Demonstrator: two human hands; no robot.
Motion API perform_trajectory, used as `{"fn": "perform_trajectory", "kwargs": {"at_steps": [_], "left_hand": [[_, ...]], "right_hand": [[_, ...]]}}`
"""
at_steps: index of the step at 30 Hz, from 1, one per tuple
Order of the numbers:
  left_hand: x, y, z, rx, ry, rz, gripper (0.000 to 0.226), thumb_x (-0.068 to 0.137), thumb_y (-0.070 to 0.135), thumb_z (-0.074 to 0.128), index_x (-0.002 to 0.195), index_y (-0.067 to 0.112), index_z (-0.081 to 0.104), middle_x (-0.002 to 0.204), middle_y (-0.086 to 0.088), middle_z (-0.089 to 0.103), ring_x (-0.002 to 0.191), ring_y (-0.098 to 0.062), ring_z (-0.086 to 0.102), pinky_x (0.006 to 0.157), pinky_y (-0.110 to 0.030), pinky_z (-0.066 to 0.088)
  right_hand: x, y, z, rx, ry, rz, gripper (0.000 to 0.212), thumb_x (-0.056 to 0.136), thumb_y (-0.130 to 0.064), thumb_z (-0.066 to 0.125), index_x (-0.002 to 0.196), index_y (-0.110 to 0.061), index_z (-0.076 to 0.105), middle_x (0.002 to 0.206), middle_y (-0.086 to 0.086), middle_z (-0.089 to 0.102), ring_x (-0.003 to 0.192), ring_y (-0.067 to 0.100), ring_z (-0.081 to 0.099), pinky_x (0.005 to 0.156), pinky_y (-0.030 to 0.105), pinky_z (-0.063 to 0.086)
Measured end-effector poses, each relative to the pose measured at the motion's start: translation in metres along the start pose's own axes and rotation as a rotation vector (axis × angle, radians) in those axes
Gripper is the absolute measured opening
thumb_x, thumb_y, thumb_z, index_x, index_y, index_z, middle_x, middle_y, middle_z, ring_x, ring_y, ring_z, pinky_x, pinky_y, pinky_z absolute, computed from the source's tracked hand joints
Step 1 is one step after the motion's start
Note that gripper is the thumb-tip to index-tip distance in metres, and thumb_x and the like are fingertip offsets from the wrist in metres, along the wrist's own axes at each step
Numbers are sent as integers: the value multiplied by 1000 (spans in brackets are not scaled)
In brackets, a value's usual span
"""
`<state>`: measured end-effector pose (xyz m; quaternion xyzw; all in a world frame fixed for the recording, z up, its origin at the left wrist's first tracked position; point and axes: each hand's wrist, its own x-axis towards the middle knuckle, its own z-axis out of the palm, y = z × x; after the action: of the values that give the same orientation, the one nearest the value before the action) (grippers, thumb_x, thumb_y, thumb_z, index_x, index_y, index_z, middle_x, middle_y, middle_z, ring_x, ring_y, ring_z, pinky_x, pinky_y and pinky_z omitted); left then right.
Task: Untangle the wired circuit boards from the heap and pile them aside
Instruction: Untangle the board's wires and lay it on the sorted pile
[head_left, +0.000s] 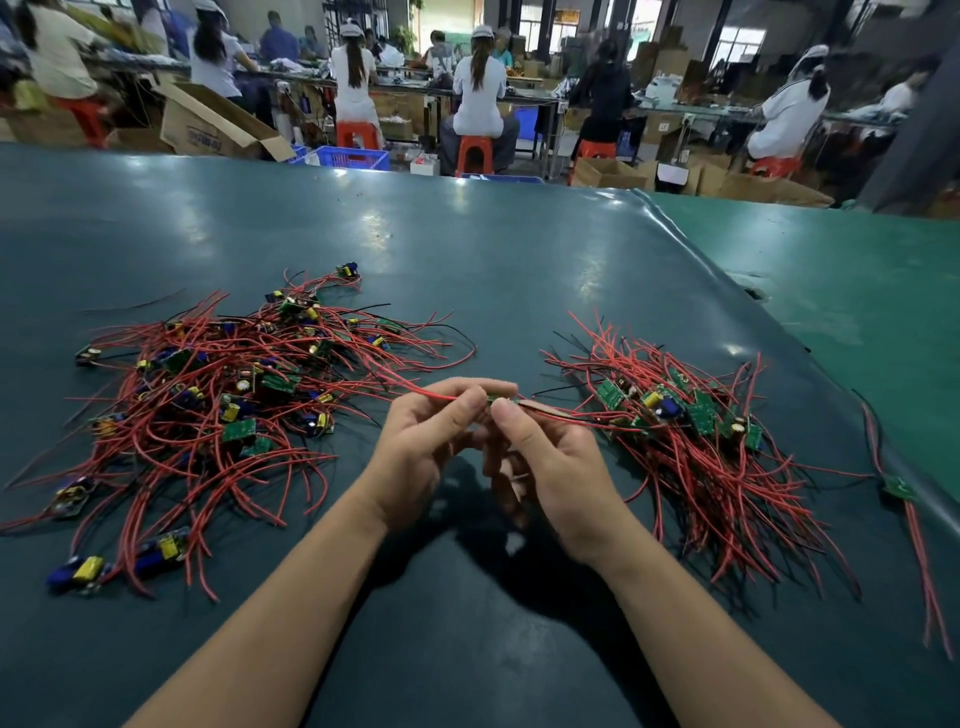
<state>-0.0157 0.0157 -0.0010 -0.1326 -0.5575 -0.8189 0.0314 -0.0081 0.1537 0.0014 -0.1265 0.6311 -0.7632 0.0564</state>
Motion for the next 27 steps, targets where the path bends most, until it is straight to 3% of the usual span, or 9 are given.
{"fn": "perform_trajectory", "kwargs": {"at_steps": [3,6,10,13,17,20,22,24,27], "left_hand": [[4,1,3,39,130,-49,41,94,41,49,92,13,79,87,-17,69,82,-29,60,74,-35,47],[7,0,3,94,250,-16,43,99,33,43,84,13,78,76,-6,71,65,-16,60,61,-27,47],[9,-3,-1,269,393,38,43,104,30,43,84,6,72,54,2,55,45,-11,45,42,-21,36],[12,-3,-2,197,478,11,45,104,32,44,84,0,70,48,1,38,35,-12,33,39,-19,26],[17,2,-11,-102,566,-103,42,106,31,39,89,2,66,46,5,43,33,-5,30,34,-15,24],[21,7,-19,-336,618,-182,41,107,29,32,89,7,61,45,4,51,32,-3,31,32,-14,24],[23,11,-26,-453,668,-187,41,108,30,30,85,10,58,50,3,59,32,-2,32,32,-13,25],[23,13,-28,-423,690,-163,43,107,34,31,85,9,60,57,0,66,33,-3,35,33,-14,29],[19,8,-19,-214,634,-133,47,105,40,35,86,9,64,58,-2,67,34,-7,39,35,-16,32]], "right_hand": [[2,1,1,20,44,-45,19,88,-29,68,75,-15,66,61,14,49,37,11,40,37,17,32],[5,6,2,-7,89,-131,24,84,-22,61,61,-26,57,52,-6,48,41,6,38,40,17,32],[6,14,3,-351,189,-204,34,76,-45,58,66,-16,45,54,1,41,51,19,35,48,44,35],[7,17,6,-413,228,-239,38,77,-48,55,71,-12,43,54,2,40,52,21,34,49,53,39],[6,17,6,-454,219,-281,35,80,-46,54,71,-13,44,56,10,42,52,29,37,48,54,40],[4,11,6,-394,279,-302,30,78,-45,53,69,-17,47,57,16,44,51,32,39,47,49,39],[4,4,3,-298,373,-326,24,79,-41,54,64,-23,50,52,9,45,44,22,40,42,34,36],[4,-4,-3,-146,474,-359,20,85,-32,54,68,-23,49,48,0,46,35,16,40,37,20,32],[9,-15,-16,152,618,-342,25,97,-27,52,77,-14,46,52,-2,50,31,12,40,34,16,29]]}}
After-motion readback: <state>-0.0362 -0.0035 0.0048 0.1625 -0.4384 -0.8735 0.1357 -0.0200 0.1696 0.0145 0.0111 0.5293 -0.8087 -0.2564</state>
